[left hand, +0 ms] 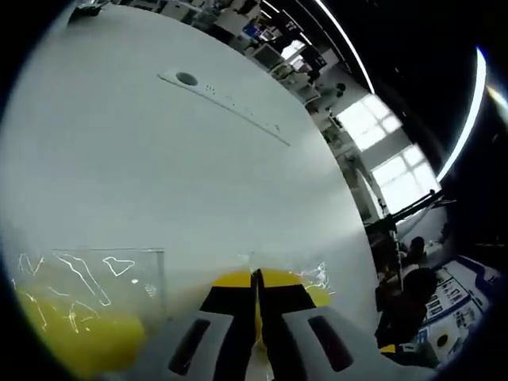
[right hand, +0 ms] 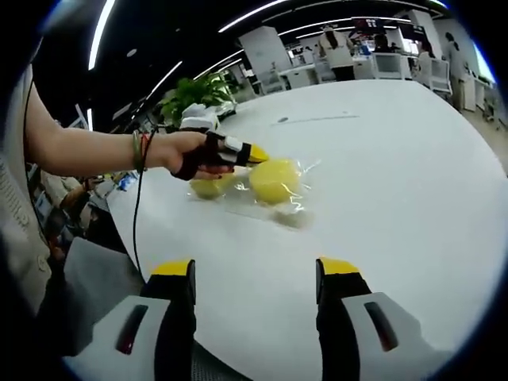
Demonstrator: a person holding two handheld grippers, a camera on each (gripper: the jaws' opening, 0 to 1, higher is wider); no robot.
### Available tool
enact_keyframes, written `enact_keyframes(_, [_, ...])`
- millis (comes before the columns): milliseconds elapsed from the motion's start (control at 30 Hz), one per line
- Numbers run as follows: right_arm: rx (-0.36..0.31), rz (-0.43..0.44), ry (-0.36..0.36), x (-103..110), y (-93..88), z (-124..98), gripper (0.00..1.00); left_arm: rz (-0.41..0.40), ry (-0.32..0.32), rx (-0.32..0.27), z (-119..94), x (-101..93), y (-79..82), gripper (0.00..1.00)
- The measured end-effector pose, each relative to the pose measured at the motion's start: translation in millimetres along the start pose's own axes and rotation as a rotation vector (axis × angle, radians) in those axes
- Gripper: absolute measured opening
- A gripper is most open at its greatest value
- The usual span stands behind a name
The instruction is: Compare the silicone blocks by pressing each to a similar depth, holding the contact briefly, and releasing to observe deformation and rebound differences across the visible hardness samples.
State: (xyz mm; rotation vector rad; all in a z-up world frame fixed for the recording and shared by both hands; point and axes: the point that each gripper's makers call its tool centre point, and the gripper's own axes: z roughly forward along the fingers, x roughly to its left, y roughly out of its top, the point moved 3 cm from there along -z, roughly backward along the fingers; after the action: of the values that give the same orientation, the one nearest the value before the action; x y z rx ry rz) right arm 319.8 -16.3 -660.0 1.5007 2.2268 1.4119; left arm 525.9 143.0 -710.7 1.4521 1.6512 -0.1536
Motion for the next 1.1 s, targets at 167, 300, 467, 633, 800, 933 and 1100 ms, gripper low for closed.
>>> enact_keyframes(167, [0.002,-0.003,-0.001,1,0.0,-2,0.56,0.047,0.006,-0.018,-2,-3.9,3.0,0.0])
enact_keyframes(300, [-0.004,-0.007,-0.006,1,2.0,-5,0.56,0.061,-0.016,-0.039,-8,-14.3,5.6,0.0])
enact_keyframes(467, [-0.011,-0.018,-0.012,2,4.8,-8,0.56,0.151,-0.049,-0.066,-16,-34.1,10.7,0.0])
enact_keyframes(633, [-0.018,-0.038,-0.013,7,7.8,-11,0.57,0.168,-0.084,-0.078,-25,-48.4,10.9,0.0])
enact_keyframes(800, [-0.035,-0.047,-0.016,11,11.6,-16,0.59,0.162,-0.124,-0.089,-38,-62.1,8.8,0.0])
enact_keyframes(933, [-0.048,-0.061,-0.021,16,14.6,-21,0.6,0.174,-0.164,-0.087,-47,-71.8,6.9,0.0])
enact_keyframes(1100, [-0.06,-0.086,-0.025,25,17.8,-28,0.6,0.232,-0.193,-0.104,-62,-88.5,4.3,0.0])
